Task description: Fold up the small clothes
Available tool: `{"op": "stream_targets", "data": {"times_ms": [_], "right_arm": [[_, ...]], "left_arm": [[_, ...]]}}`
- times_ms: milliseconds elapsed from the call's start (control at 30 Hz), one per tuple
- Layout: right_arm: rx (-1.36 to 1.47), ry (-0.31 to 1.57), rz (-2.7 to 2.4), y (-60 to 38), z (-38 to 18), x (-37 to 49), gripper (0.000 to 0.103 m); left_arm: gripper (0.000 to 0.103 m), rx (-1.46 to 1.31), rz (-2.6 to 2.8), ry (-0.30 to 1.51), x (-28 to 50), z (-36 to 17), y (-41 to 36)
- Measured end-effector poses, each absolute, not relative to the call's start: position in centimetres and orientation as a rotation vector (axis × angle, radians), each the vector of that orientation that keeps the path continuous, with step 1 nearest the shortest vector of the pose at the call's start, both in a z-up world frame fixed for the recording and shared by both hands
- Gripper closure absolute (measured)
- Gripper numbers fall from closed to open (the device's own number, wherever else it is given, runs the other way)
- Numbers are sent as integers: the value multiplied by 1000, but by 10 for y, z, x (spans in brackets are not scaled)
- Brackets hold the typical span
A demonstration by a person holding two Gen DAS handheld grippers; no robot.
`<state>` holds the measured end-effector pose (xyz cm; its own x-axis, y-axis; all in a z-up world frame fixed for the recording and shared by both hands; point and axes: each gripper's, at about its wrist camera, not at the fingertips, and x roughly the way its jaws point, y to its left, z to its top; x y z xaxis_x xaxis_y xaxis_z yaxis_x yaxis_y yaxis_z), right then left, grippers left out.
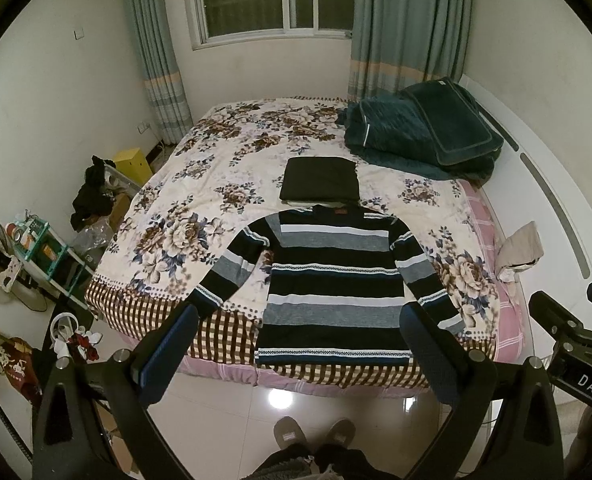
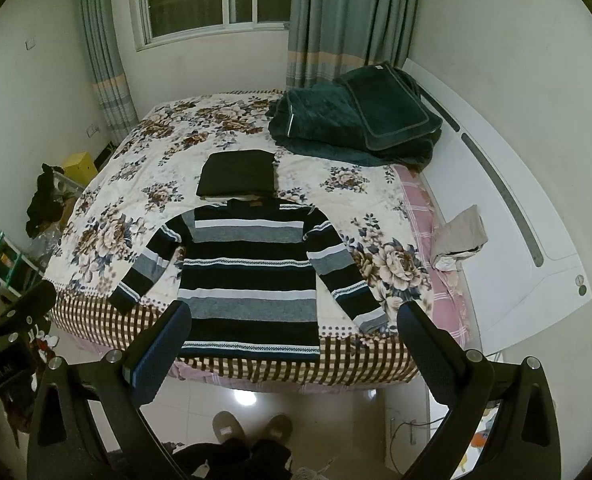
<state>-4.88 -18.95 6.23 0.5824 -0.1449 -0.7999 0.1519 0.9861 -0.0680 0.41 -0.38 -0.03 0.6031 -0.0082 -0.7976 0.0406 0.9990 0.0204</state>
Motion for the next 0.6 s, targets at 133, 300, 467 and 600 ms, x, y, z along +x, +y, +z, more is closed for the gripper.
{"op": "stream_targets", "data": {"times_ms": [133,300,467,600], "right_arm": [[11,933,-173,-190,62,-48,0],[10,933,-171,-189,61,-47,0],[11,932,-171,-192,59,-46,0],[10,931,-170,-181,66,-43,0]], "left_arm": [[0,37,-26,913,0,1,-1],[0,38,-26,915,2,2,-1],[0,34,-28,913,0,1,0],[0,33,-25,913,1,3,-1]]}}
